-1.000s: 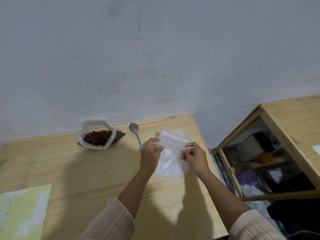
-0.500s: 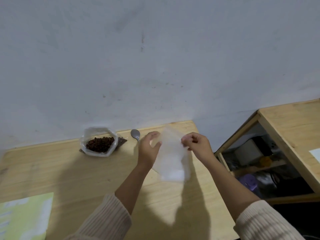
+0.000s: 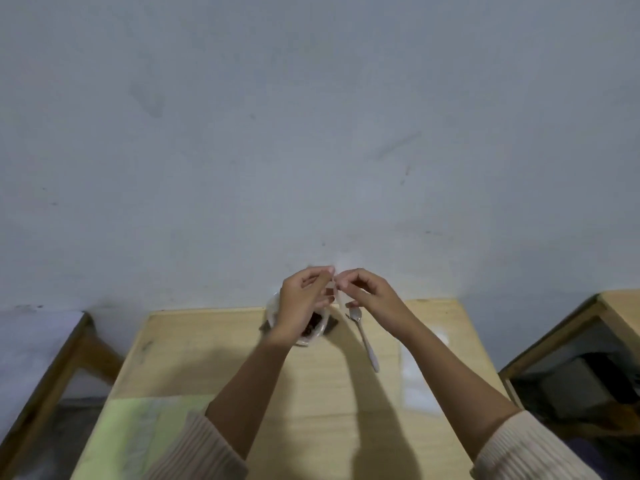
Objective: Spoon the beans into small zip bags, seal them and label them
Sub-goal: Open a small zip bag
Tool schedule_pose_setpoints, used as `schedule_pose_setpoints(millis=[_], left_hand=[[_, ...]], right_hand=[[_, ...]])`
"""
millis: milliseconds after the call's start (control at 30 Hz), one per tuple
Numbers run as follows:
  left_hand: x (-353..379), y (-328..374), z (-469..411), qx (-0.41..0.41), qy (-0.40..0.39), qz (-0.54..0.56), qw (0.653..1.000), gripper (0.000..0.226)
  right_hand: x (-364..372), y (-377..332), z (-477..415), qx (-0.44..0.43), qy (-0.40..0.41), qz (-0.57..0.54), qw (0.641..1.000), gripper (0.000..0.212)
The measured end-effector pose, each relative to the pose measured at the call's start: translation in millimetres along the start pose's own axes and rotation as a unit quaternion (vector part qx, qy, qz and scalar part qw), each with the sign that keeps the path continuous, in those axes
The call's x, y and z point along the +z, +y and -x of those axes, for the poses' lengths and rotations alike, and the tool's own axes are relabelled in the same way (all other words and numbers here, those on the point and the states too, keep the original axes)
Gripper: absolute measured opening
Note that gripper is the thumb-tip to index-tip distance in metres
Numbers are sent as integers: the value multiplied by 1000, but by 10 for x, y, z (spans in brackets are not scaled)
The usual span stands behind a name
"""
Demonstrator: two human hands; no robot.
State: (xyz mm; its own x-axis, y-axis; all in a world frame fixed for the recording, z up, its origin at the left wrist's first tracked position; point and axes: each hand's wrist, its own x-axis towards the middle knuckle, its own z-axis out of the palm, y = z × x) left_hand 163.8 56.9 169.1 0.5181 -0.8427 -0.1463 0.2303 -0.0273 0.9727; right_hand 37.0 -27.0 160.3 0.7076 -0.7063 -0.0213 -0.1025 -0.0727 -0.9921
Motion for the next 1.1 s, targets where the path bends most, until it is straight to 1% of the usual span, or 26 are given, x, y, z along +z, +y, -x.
schedule_pose_setpoints(millis=[100,200,233,367,533,867,967,1100], left_hand=[[-348,53,35,-12,4,-6,1000,25],[-600,76,86,-19,-10,-20,1000,23],[-675,78,103,-17,-18,-31,999,21],[-908,87,131,-14,-30,-54,998,13],[-1035,105,153,4,-40,-65,997,18],[-1077,81,109,41,-79,-46,995,19],[-1064,66,95,44,-89,-42,994,19],[-1046,43,75,60,-88,-60,993,12]], right_hand=[[324,-80,-129,19,-12,-8,1000,16],[591,-144,-243,49,-14,-20,999,32],[658,-158,-268,57,-23,-20,998,34],[859,-172,-340,76,-56,-37,995,29],[991,-160,-391,93,-79,-52,991,30],[1025,-88,-372,83,-77,-60,992,33],[1021,-70,-370,86,-70,-65,992,32],[1017,-56,-368,86,-57,-62,993,27]])
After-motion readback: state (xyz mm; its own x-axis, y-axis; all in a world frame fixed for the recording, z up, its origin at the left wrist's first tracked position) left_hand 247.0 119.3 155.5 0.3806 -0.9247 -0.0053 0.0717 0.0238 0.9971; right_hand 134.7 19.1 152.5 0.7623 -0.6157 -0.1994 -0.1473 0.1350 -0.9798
